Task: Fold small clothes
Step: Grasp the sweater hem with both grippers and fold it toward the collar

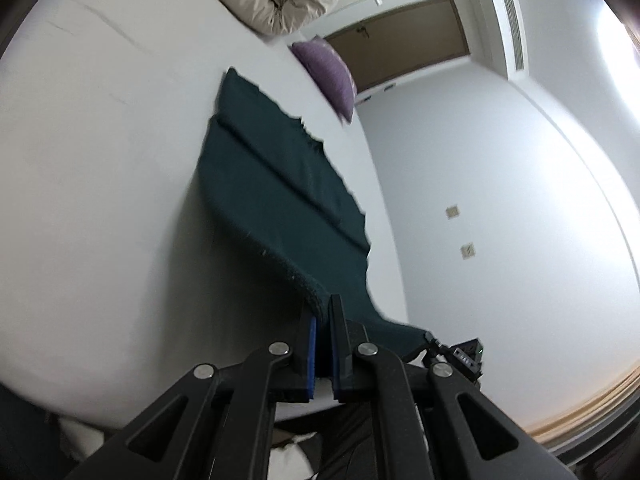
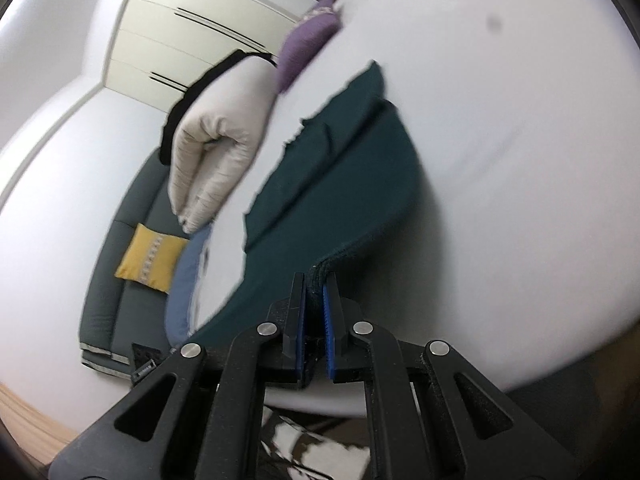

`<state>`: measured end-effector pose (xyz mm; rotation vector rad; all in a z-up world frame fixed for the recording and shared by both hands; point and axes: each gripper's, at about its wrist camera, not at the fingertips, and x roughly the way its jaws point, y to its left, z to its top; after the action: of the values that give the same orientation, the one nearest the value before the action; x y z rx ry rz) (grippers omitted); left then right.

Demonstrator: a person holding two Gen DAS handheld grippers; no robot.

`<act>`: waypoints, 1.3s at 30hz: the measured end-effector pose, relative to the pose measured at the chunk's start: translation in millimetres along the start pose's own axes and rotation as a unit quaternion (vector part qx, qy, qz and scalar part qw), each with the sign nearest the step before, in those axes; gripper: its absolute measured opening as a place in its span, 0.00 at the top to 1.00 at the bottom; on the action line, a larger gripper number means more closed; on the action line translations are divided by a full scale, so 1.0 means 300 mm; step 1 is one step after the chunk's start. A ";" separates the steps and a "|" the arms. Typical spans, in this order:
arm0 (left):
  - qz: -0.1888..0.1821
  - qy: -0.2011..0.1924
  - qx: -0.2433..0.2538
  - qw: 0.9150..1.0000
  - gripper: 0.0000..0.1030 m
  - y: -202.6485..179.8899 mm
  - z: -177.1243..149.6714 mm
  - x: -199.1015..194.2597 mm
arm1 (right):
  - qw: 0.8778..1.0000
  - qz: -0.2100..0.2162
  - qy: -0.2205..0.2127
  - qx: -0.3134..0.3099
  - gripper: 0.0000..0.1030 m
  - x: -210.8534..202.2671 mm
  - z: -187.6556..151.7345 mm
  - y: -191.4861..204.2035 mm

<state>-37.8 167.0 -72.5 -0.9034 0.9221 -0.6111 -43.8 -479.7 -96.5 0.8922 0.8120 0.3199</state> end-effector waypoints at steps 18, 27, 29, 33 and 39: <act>-0.010 -0.078 -0.041 0.996 0.94 0.029 0.589 0.295 | 0.997 -0.007 -0.078 0.024 0.94 0.409 0.675 0.098; 0.031 -0.078 -0.042 0.996 0.94 0.126 0.816 0.517 | 0.994 -0.058 -0.080 0.036 0.94 0.780 0.933 0.033; 0.039 -0.077 -0.046 0.995 0.94 0.151 0.867 0.566 | 0.994 -0.065 -0.080 0.042 0.94 0.848 0.972 0.006; 0.069 -0.079 -0.044 0.994 0.94 0.205 0.944 0.634 | 0.992 -0.083 -0.084 0.049 0.94 0.955 1.051 -0.036; 0.126 -0.067 -0.048 0.989 0.75 0.287 0.992 0.726 | 0.983 -0.165 -0.071 0.037 0.89 1.130 1.161 -0.111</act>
<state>333.3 157.2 -146.4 -0.8843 0.9326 -0.2874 437.9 -506.4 -163.6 0.8231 0.8278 -0.0635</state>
